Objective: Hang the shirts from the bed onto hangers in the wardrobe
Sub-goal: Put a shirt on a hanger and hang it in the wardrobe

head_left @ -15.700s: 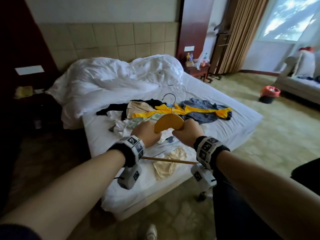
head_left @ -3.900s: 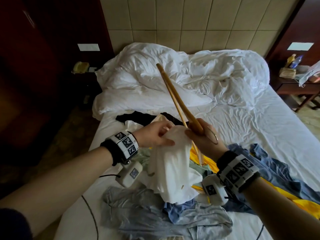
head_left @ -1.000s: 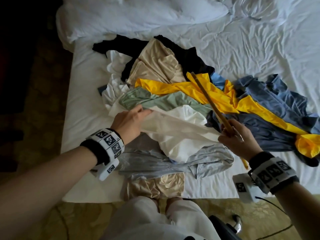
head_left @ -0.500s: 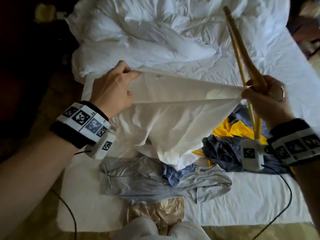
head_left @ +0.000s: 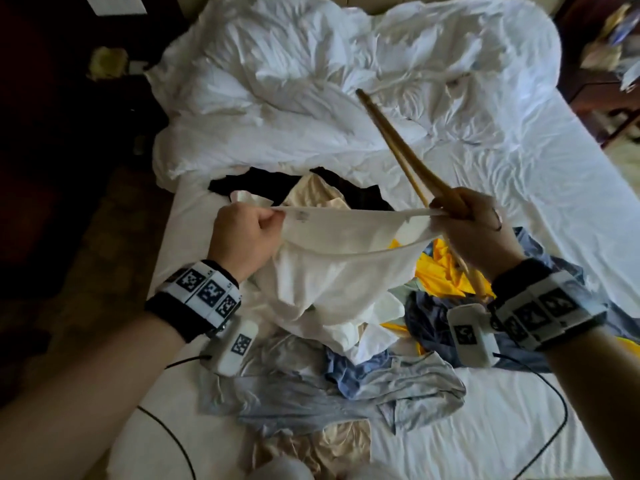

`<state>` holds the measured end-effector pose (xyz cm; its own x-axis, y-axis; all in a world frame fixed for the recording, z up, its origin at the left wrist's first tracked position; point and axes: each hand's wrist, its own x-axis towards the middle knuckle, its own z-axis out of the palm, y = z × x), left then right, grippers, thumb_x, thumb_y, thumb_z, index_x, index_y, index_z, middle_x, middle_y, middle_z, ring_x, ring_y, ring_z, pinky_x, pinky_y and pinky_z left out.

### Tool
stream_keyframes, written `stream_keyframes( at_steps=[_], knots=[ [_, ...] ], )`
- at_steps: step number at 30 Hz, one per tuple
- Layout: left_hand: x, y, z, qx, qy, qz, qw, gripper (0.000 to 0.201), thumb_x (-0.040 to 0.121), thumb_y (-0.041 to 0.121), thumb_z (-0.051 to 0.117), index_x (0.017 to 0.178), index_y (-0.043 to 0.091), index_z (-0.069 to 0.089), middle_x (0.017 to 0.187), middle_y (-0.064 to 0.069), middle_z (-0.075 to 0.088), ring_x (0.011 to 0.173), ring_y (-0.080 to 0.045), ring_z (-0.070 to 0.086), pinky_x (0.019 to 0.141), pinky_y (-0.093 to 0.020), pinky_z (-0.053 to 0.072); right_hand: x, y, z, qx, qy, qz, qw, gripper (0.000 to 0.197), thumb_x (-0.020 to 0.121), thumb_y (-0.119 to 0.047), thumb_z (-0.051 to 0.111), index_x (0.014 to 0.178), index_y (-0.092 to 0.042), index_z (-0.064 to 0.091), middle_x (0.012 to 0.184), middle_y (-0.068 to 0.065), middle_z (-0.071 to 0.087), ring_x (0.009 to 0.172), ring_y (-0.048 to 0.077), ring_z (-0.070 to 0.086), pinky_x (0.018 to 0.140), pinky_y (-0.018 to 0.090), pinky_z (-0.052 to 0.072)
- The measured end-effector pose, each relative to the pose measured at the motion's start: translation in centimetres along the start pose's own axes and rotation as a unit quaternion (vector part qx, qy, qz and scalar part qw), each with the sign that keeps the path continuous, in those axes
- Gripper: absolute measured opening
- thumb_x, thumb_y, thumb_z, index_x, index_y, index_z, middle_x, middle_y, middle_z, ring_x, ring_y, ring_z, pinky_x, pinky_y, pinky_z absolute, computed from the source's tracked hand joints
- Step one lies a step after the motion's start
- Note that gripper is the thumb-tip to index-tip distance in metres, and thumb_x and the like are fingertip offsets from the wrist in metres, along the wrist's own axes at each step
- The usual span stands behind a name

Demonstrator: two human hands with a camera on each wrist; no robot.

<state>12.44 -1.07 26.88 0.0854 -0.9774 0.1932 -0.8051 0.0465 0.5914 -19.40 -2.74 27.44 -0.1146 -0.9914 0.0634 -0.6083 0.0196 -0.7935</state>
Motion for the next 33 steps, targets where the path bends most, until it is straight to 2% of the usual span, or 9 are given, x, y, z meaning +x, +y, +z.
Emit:
stream_keyframes(
  at_steps=[2, 6, 9, 13, 17, 20, 23, 28, 33],
  knots=[
    [0.0, -0.2, 0.2, 0.038, 0.003, 0.008, 0.999, 0.019, 0.089, 0.015, 0.062, 0.077, 0.012, 0.077, 0.056, -0.012, 0.061, 0.055, -0.027, 0.057, 0.058, -0.032, 0.045, -0.5, 0.7, 0.4, -0.043, -0.018, -0.021, 0.999, 0.005, 0.085, -0.007, 0.067, 0.086, -0.011, 0.070, 0.061, -0.003, 0.055, 0.057, 0.009, 0.049, 0.057, 0.027, 0.041],
    [-0.8, -0.6, 0.5, 0.192, -0.032, 0.017, 0.981, 0.041, 0.081, 0.009, 0.063, 0.118, 0.024, 0.071, 0.096, -0.009, 0.071, 0.082, -0.038, 0.065, 0.066, -0.039, 0.047, -1.8, 3.0, 0.9, -0.062, -0.041, -0.002, 0.997, 0.003, 0.085, -0.008, 0.068, 0.085, -0.010, 0.070, 0.061, 0.000, 0.057, 0.062, 0.021, 0.052, 0.062, 0.038, 0.044],
    [-1.5, -1.5, 1.1, 0.210, -0.101, 0.021, 0.972, 0.050, 0.078, 0.005, 0.063, 0.126, 0.020, 0.063, 0.113, -0.005, 0.057, 0.085, -0.036, 0.062, 0.064, -0.040, 0.047, -3.2, 3.7, 1.4, -0.026, -0.053, 0.042, 0.997, 0.004, 0.086, -0.010, 0.069, 0.081, -0.010, 0.068, 0.070, 0.005, 0.064, 0.068, 0.020, 0.057, 0.064, 0.031, 0.044],
    [-2.1, -1.3, 2.2, 0.121, -0.237, 0.008, 0.964, 0.057, 0.081, 0.001, 0.058, 0.136, 0.009, 0.047, 0.129, -0.008, 0.044, 0.109, -0.034, 0.054, 0.084, -0.041, 0.046, -4.8, 4.7, 2.4, 0.033, -0.107, 0.076, 0.991, 0.016, 0.090, -0.011, 0.067, 0.075, -0.008, 0.061, 0.063, -0.001, 0.054, 0.059, 0.009, 0.049, 0.063, 0.031, 0.037],
    [-2.1, -0.6, 2.4, 0.100, -0.317, 0.030, 0.943, 0.063, 0.082, -0.001, 0.054, 0.142, 0.007, 0.038, 0.136, -0.007, 0.041, 0.123, -0.028, 0.045, 0.086, -0.026, 0.033, -6.1, 5.6, 1.8, 0.084, -0.119, 0.111, 0.983, 0.018, 0.092, -0.022, 0.069, 0.084, -0.007, 0.064, 0.075, 0.023, 0.058, 0.069, 0.022, 0.054, 0.069, 0.040, 0.043],
    [-2.1, -0.4, 2.6, 0.043, -0.338, 0.023, 0.940, 0.065, 0.081, -0.007, 0.053, 0.143, 0.004, 0.040, 0.141, -0.010, 0.044, 0.132, -0.026, 0.042, 0.097, -0.017, 0.029, -6.6, 4.9, 0.3, 0.137, -0.092, 0.103, 0.981, 0.020, 0.090, -0.029, 0.069, 0.091, -0.009, 0.066, 0.074, 0.013, 0.057, 0.068, 0.016, 0.054, 0.067, 0.036, 0.040],
    [-2.2, -0.4, 3.0, 0.036, -0.351, 0.008, 0.936, 0.065, 0.083, -0.006, 0.054, 0.146, 0.005, 0.039, 0.143, -0.011, 0.045, 0.132, -0.025, 0.041, 0.088, -0.010, 0.024, -7.2, 2.7, -1.4, 0.282, -0.105, 0.059, 0.952, 0.040, 0.075, -0.048, 0.076, 0.098, -0.015, 0.072, 0.084, 0.003, 0.064, 0.080, 0.016, 0.059, 0.077, 0.034, 0.050],
    [-2.2, -1.0, 3.9, 0.007, -0.361, -0.030, 0.932, 0.063, 0.083, -0.006, 0.057, 0.144, 0.004, 0.043, 0.135, -0.011, 0.053, 0.128, -0.027, 0.048, 0.090, -0.015, 0.032, -7.8, -2.6, -2.2, 0.420, -0.140, -0.015, 0.897, 0.015, 0.076, -0.030, 0.070, 0.088, -0.024, 0.076, 0.078, 0.000, 0.065, 0.082, 0.016, 0.064, 0.081, 0.025, 0.053],
    [-2.3, -0.7, 3.4, -0.023, -0.379, -0.062, 0.923, 0.069, 0.080, 0.014, 0.063, 0.146, 0.012, 0.042, 0.143, -0.009, 0.050, 0.132, -0.022, 0.046, 0.104, -0.026, 0.038, -8.6, -4.8, 0.6, 0.454, -0.193, -0.034, 0.869, 0.014, 0.078, -0.031, 0.070, 0.091, -0.028, 0.076, 0.080, 0.002, 0.068, 0.082, 0.019, 0.069, 0.085, 0.034, 0.055]
  ],
)
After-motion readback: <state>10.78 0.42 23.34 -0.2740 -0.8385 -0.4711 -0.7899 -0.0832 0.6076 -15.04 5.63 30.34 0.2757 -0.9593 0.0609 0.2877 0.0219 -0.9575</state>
